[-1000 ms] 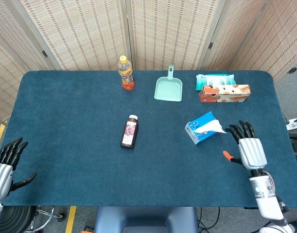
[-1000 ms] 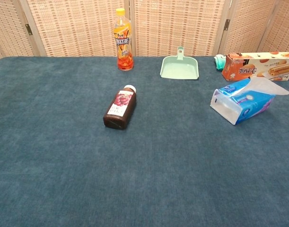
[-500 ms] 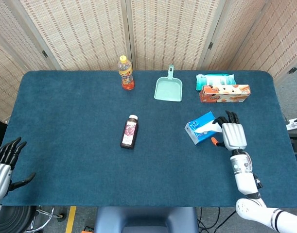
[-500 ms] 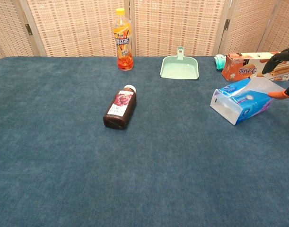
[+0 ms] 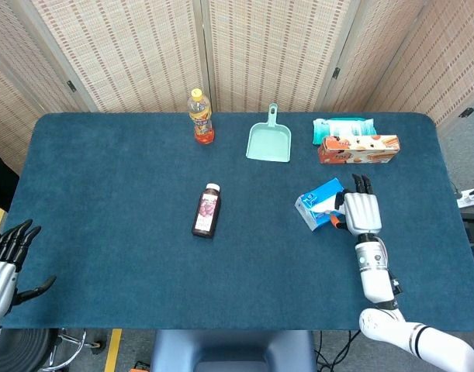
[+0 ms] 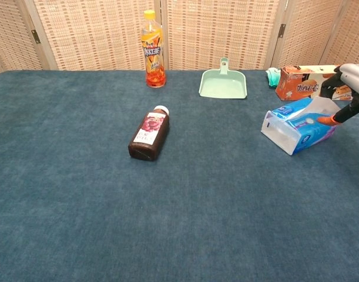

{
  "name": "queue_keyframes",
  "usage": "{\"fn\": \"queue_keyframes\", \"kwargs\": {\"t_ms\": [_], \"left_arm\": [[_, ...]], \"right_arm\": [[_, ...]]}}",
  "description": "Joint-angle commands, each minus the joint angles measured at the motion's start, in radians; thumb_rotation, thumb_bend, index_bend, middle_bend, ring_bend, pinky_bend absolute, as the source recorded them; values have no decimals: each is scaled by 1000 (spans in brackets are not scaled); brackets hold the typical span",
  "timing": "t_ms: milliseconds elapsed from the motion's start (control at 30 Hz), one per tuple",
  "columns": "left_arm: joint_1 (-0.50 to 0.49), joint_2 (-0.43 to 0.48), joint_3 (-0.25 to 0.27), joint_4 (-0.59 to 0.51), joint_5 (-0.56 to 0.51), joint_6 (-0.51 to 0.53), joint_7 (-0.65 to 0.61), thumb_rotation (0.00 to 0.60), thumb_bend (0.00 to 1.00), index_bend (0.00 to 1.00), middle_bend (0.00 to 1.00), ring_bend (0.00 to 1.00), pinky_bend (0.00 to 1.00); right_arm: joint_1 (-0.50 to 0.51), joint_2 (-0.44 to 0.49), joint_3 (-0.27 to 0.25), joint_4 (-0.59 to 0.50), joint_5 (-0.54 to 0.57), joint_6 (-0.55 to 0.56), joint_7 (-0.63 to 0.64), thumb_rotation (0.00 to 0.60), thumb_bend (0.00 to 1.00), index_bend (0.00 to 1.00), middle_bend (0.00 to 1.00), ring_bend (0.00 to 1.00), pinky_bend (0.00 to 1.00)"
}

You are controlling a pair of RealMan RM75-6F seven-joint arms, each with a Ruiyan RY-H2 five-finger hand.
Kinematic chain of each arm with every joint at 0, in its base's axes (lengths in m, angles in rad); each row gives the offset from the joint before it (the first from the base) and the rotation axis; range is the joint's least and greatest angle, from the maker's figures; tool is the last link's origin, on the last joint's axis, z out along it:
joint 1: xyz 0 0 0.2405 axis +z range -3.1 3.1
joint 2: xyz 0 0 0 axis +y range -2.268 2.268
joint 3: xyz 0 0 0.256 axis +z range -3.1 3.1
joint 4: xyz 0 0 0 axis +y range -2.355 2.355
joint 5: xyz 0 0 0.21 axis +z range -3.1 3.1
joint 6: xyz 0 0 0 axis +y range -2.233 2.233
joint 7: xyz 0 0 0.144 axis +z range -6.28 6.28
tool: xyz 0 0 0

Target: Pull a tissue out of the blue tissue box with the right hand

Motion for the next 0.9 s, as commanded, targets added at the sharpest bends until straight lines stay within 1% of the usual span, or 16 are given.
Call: {"fn": "queue_keyframes", "kwargs": {"t_ms": [33, 133, 300, 500, 600, 733, 833, 900], "left_arm": [[1, 0, 0, 1, 0, 1, 0, 600, 259, 0, 0, 0, 115], [2, 1, 1, 0, 1, 3, 0, 600, 258, 0, 0, 0, 115], [5, 2, 1, -2, 2, 9, -1, 600, 259, 0, 0, 0, 115], [6, 2, 1, -3, 1, 9, 5, 600, 258, 0, 0, 0, 115], [6, 1, 1, -4, 2, 8, 10, 600, 258, 0, 0, 0, 115], [6, 0, 1, -5, 3, 9, 18, 600, 259, 0, 0, 0, 115], [7, 0, 2, -7, 3, 9, 20, 600, 258, 0, 0, 0, 115], [7, 0, 2, -7, 5, 10, 22, 600, 258, 0, 0, 0, 115]], "right_arm": [[-4, -23, -3, 25, -30, 51, 8, 600, 436, 699, 537, 107, 0], [-16, -10, -5, 6, -38, 61, 30, 600, 473, 700, 537, 108, 0], [-45, 43, -9, -59, -77, 99, 82, 600, 489, 700, 536, 109, 0], [-117, 161, -28, -215, -196, 197, 221, 600, 489, 700, 534, 108, 0], [-163, 230, -53, -305, -280, 259, 298, 600, 486, 700, 532, 109, 0], [-232, 329, -118, -420, -418, 334, 423, 600, 479, 700, 530, 108, 0], [-275, 365, -176, -439, -520, 390, 472, 600, 477, 700, 527, 108, 0], [-296, 373, -208, -434, -565, 411, 487, 600, 475, 700, 525, 108, 0]]}}
